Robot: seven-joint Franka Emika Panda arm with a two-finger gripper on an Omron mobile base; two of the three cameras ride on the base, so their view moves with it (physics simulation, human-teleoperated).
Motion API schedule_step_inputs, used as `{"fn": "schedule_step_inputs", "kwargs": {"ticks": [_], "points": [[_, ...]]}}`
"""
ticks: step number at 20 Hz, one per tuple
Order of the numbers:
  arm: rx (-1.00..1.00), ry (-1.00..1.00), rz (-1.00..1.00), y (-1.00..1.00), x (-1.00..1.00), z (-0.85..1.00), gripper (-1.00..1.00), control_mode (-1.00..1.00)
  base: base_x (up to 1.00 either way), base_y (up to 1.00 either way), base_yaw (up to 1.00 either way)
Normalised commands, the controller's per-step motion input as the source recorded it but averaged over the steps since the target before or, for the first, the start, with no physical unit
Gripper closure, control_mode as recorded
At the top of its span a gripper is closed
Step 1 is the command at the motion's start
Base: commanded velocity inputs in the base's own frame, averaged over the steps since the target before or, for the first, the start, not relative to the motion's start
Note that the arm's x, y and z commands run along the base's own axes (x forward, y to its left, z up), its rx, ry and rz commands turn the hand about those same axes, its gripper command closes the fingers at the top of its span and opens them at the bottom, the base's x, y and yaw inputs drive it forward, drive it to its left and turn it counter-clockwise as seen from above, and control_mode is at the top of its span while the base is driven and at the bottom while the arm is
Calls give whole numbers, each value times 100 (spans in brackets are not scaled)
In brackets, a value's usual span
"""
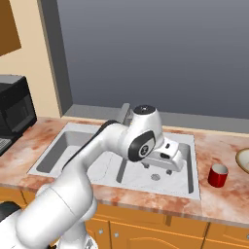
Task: Pick the mug and place it in the sink. Pick the bowl and place it in the open cabinet and then close the cabinet.
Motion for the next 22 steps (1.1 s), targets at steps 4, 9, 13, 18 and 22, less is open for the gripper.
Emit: {"fn": "schedule_step_inputs", "kwargs": {"ticks": [4, 9, 13, 18, 22], "points": [[0, 0, -15, -100, 0, -18, -100, -100, 0, 0, 0], [4, 0, 0, -97, 0, -10, -100, -100, 0, 0, 0], [1, 0, 0, -67, 19, -5, -100, -100, 0, 0, 0], [0, 0, 5, -43, 47, -4, -100, -100, 0, 0, 0], [2, 1, 10, -46, 42, -8, -100, -100, 0, 0, 0]]}}
